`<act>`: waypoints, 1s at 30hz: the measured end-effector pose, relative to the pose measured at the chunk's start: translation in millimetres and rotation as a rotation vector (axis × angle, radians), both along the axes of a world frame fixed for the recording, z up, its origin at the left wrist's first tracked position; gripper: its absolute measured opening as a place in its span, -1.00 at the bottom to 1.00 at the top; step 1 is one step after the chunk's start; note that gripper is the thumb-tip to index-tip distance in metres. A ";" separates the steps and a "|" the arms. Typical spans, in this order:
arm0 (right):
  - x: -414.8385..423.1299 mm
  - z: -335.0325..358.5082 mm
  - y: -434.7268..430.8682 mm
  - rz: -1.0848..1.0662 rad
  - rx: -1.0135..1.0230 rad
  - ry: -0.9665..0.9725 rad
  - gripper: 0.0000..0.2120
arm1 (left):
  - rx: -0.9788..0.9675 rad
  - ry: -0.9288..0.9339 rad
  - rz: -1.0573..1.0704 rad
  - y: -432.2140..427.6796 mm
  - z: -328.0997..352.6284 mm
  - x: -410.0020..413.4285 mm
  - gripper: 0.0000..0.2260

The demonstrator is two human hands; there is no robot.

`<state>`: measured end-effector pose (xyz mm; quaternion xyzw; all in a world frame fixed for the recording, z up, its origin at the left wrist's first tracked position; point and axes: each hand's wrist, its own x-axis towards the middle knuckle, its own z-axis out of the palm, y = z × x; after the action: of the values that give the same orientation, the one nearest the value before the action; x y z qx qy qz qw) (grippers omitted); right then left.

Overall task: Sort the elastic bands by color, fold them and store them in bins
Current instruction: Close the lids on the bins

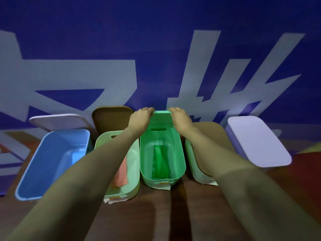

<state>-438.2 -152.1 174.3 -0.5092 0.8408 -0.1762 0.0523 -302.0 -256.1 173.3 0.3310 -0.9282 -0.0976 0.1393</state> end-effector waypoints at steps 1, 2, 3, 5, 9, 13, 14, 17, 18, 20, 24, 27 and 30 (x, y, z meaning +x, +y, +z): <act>2.2 1.7 -0.7 -0.008 -0.045 -0.032 -0.66 | -0.006 0.046 0.001 0.2 2.7 3.5 -0.79; 5.4 4.8 -1.0 -0.012 -0.098 -0.060 -0.66 | -0.014 0.106 0.007 1.2 6.0 7.5 -0.78; 9.4 8.1 -0.2 -0.014 -0.159 -0.081 -0.67 | -0.018 0.165 0.018 3.2 9.4 12.1 -0.77; 19.1 13.6 6.9 -0.012 -0.287 -0.099 -0.67 | -0.019 0.262 0.028 9.9 15.8 22.6 -0.76; 41.2 4.0 39.1 -0.002 -0.362 -0.146 -0.47 | -0.066 0.389 -0.026 31.3 13.7 49.7 -0.78; 49.9 -28.4 74.2 -0.228 -0.315 -0.226 -0.35 | -0.071 0.428 -0.054 55.3 -4.7 72.9 -0.76; 49.6 -38.7 81.0 -0.245 -0.175 -0.222 -0.44 | -0.047 0.429 -0.051 60.7 -9.2 75.9 -0.78; 54.5 -55.7 93.3 -0.207 0.158 -0.147 -0.67 | 0.028 0.416 -0.041 75.1 -18.8 79.2 -0.81; 56.2 -57.7 94.4 -0.198 0.180 -0.107 -0.69 | 0.040 0.416 -0.043 79.4 -20.1 79.3 -0.81; 57.9 -57.1 94.1 -0.212 0.164 -0.048 -0.61 | 0.050 0.422 -0.045 85.1 -21.5 79.0 -0.81; 45.1 -56.6 99.2 -0.223 0.195 -0.056 -0.61 | 0.072 0.414 -0.045 90.3 -22.0 76.8 -0.81; 38.7 -59.3 106.5 -0.220 0.173 -0.050 -0.63 | 0.096 0.423 -0.053 97.2 -25.4 77.6 -0.81; 36.3 -57.8 110.7 -0.189 0.142 -0.105 -0.68 | 0.094 0.421 -0.087 109.2 -31.7 80.8 -0.82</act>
<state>-401.9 -41.4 116.5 -0.4127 0.8915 -0.1468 0.1151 -221.1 -146.9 141.5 0.2691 -0.8865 -0.2134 0.3101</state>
